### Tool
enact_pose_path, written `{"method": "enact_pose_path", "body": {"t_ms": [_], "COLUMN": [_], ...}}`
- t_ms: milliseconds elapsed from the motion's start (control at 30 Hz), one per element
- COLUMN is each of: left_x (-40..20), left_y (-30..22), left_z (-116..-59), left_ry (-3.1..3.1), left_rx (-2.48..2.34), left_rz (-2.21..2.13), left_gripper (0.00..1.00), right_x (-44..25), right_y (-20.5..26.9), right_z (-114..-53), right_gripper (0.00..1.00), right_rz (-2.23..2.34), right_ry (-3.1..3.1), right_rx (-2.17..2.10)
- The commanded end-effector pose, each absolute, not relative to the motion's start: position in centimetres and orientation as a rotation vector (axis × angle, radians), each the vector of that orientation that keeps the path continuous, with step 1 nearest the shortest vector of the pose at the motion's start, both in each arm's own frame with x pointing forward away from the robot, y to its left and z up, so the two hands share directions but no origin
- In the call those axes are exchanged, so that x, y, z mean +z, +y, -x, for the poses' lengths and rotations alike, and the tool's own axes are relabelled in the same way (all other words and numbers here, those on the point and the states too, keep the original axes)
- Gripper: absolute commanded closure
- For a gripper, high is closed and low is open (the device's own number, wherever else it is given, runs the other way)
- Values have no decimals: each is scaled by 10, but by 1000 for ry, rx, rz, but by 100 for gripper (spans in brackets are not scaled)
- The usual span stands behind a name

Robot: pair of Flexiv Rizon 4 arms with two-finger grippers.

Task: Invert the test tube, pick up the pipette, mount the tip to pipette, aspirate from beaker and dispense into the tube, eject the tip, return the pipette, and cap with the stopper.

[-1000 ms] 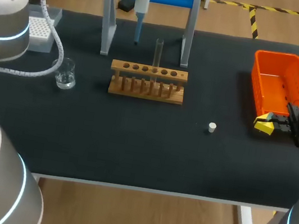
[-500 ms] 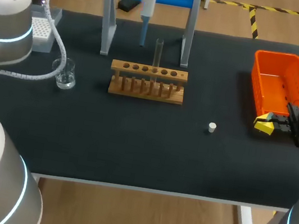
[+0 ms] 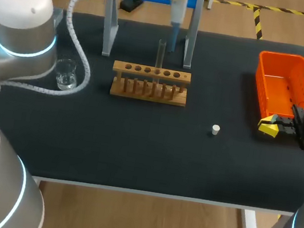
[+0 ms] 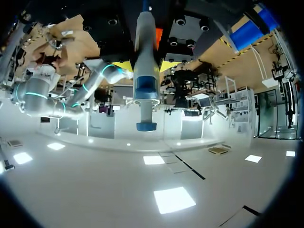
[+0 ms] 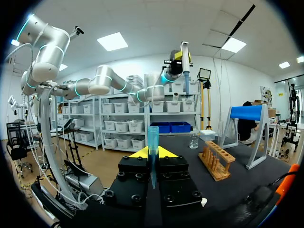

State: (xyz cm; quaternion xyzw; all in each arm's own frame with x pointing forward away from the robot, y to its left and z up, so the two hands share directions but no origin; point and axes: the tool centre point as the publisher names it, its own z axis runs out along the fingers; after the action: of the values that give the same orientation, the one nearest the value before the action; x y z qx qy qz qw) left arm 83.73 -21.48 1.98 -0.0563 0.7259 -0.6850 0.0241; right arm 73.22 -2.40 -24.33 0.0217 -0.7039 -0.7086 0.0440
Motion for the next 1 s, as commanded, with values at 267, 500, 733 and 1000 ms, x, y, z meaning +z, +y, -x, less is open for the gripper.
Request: {"method": "enact_pose_path", "body": {"t_ms": [267,500,733,1000], "left_x": [11,1,-2,-6], "left_y": [-246,-244,-243,-243], "left_z": [-827,-821,-815,-811], "left_ry": [2239,2230,2241,2239], "left_rx": [-2155,-2149,-2156,-2172], "left_rz": [142,133,146,152], "left_gripper": [100,100,100,100], "right_x": [-244,-244,-244,-244], "right_y": [-25,-25,-25,-25], "right_z": [-731,-731,-731,-731], "right_gripper": [100,100,100,100], "right_rz": [-67,-67,-67,-67], "right_ry": [-2153,-2153,-2153,-2153], "right_rx": [-2166,-2166,-2166,-2166]}}
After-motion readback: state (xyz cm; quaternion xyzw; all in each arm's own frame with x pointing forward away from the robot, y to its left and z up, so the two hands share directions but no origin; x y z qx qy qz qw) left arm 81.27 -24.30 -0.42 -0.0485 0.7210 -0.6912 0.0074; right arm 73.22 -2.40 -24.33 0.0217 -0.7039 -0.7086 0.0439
